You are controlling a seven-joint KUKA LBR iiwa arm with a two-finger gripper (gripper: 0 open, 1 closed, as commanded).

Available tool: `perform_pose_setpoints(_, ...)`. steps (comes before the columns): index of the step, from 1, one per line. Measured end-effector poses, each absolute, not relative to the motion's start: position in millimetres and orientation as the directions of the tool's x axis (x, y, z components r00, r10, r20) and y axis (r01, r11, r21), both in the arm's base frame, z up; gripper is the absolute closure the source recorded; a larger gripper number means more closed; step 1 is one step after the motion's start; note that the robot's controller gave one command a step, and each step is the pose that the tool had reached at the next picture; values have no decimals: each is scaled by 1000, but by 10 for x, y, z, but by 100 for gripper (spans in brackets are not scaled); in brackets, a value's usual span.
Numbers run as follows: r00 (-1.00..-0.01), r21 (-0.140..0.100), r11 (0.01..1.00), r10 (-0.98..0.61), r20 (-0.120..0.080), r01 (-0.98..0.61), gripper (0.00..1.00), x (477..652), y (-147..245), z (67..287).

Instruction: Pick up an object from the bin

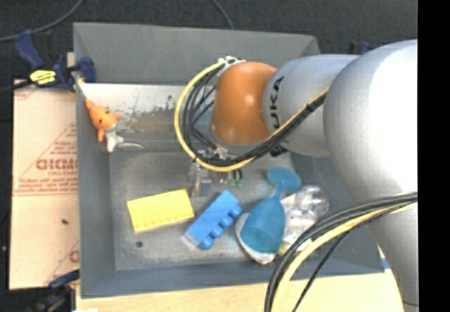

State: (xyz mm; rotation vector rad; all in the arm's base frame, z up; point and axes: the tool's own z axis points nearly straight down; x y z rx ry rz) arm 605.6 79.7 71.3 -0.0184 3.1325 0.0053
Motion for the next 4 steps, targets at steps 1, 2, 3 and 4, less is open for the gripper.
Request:
perform_pose_setpoints(1, -1000, 4, 1000, 10, -9, 10, 100, 6053, 820, 714)
perform_pose_setpoints(2, -1000, 6, 1000, 23, -11, 23, 100, 5841, 830, 714)
perform_pose_setpoints(3, -999, 6, 999, 36, -12, 36, 100, 5602, 749, 710)
perform_pose_setpoints(4, -999, 6, 999, 38, -12, 38, 100, 5602, 748, 710)
